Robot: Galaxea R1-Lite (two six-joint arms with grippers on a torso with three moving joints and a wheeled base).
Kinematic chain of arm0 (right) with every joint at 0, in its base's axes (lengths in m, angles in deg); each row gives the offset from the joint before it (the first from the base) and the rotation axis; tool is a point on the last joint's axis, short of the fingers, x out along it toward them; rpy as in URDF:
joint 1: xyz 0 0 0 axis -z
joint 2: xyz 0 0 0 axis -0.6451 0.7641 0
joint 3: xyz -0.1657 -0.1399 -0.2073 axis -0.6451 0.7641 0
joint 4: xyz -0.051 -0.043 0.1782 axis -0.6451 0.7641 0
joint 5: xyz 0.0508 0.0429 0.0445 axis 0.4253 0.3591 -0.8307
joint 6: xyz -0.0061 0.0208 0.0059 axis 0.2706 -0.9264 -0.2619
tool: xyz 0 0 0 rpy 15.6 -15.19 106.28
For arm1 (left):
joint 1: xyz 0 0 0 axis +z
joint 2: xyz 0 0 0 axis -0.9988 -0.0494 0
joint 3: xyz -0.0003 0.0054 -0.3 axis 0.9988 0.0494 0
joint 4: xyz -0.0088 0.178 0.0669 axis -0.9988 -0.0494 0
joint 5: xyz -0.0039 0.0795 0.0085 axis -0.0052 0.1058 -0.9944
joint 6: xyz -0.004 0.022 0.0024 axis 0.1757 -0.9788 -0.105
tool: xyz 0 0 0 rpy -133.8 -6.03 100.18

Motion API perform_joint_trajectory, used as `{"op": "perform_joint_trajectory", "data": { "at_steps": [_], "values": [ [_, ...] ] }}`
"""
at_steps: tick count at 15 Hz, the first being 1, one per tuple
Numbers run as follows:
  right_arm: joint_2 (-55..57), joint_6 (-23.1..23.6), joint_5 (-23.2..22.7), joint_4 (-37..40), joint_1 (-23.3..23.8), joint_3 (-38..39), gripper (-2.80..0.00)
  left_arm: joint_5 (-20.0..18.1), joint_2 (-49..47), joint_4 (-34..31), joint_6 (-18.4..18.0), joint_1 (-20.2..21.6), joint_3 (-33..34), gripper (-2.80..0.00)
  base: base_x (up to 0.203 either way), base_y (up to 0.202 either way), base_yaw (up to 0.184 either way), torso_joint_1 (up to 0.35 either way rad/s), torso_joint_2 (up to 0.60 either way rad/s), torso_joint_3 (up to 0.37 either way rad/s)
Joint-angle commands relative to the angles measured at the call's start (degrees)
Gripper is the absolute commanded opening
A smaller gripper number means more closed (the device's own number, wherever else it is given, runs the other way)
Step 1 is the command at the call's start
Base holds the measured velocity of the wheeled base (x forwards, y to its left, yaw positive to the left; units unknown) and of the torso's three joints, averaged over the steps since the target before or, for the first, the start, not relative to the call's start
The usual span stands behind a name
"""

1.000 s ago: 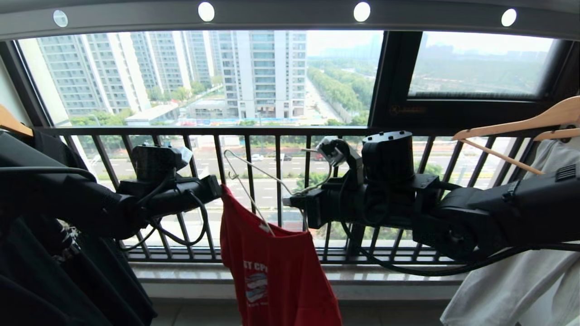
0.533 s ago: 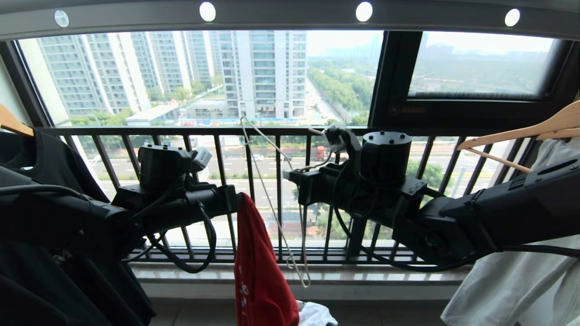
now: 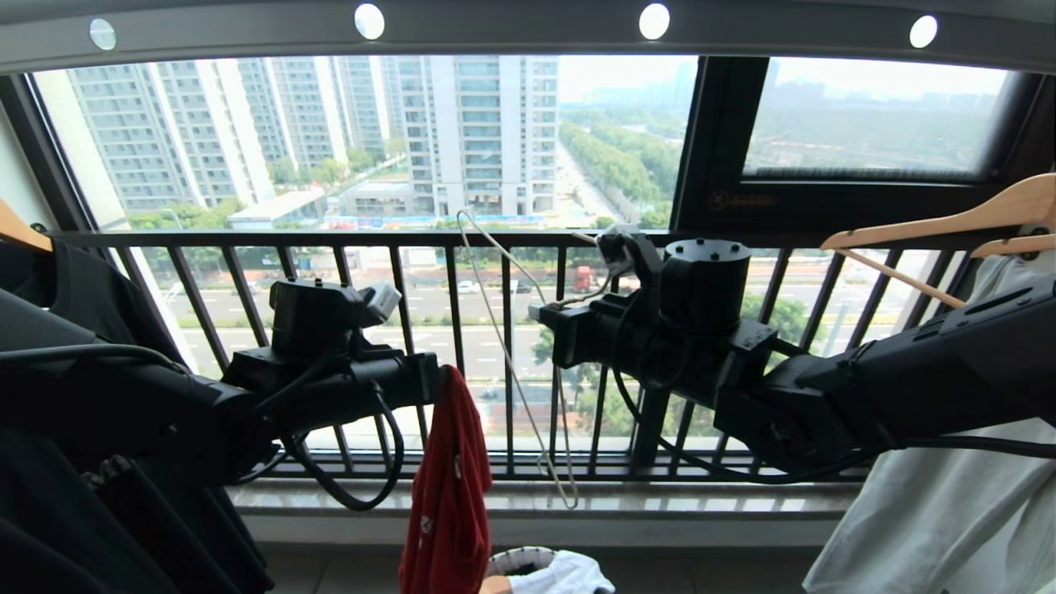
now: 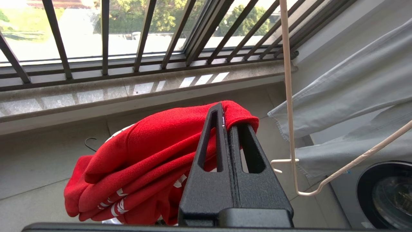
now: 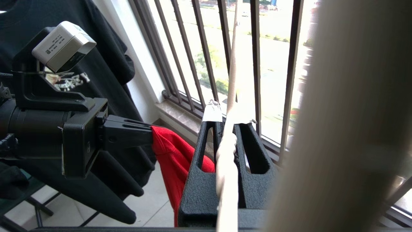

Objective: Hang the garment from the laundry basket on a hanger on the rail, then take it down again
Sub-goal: Put clothes in the basket

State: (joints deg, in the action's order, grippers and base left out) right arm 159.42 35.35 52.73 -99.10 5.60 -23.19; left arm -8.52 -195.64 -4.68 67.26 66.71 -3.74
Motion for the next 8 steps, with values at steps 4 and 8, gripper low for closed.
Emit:
{"op": "perform_joint_trajectory", "data": {
  "at_steps": [4, 8],
  "values": [
    [-1.47, 2.16, 0.59, -0.12, 2.57, 0.08, -2.8, 1.62, -10.17, 0.3, -10.9, 0.89, -1.78, -2.8, 0.0, 0.0, 0.0, 0.0, 0.0, 0.0],
    [-3.24, 2.08, 0.59, -0.1, 2.58, 0.35, -2.8, 4.4, -19.11, 0.56, -19.52, 0.17, -4.59, -2.8, 0.0, 0.0, 0.0, 0.0, 0.0, 0.0]
  ]
}}
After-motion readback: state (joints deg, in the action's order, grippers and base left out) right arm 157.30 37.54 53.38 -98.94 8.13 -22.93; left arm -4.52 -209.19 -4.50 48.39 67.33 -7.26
